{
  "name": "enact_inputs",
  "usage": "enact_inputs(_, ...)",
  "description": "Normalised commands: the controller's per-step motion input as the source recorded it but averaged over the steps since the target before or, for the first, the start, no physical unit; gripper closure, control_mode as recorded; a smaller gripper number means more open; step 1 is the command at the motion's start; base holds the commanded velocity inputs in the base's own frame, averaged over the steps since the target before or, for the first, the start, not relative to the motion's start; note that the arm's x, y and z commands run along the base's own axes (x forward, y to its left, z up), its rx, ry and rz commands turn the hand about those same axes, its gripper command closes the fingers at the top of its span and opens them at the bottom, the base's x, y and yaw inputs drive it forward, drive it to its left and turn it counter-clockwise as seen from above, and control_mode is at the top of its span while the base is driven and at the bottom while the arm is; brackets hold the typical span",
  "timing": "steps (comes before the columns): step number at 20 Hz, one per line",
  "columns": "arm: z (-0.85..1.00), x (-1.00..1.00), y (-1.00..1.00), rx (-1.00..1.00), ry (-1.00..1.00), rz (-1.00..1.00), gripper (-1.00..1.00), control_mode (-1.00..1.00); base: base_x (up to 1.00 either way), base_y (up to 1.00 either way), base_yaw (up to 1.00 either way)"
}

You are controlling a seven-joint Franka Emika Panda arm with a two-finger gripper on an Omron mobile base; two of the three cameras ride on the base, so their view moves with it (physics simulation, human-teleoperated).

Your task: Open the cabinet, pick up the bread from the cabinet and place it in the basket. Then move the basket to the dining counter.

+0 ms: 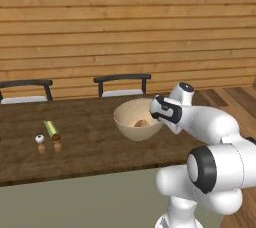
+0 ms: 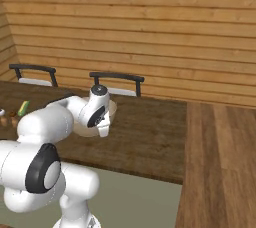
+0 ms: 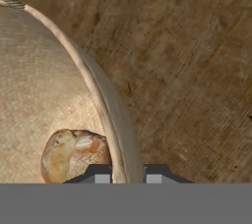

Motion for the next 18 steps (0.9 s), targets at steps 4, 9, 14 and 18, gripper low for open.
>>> enact_inputs(4,0.00,0.01,0.00,0.00,0.00,0.00,-1.00,-1.00,0.00,0.00,0.00)
enact_inputs(9,0.03,0.00,0.00,0.00,0.00,0.00,-1.00,-1.00,0.00,0.00,0.00)
enact_inputs(14,0.33,0.00,0.00,-0.05,0.01,0.00,-1.00,-1.00,0.00,0.00,0.00)
enact_inputs(18,0.56,-0.03,-0.02,-0.17,0.00,0.00,-1.00,-1.00,0.00,0.00,0.00)
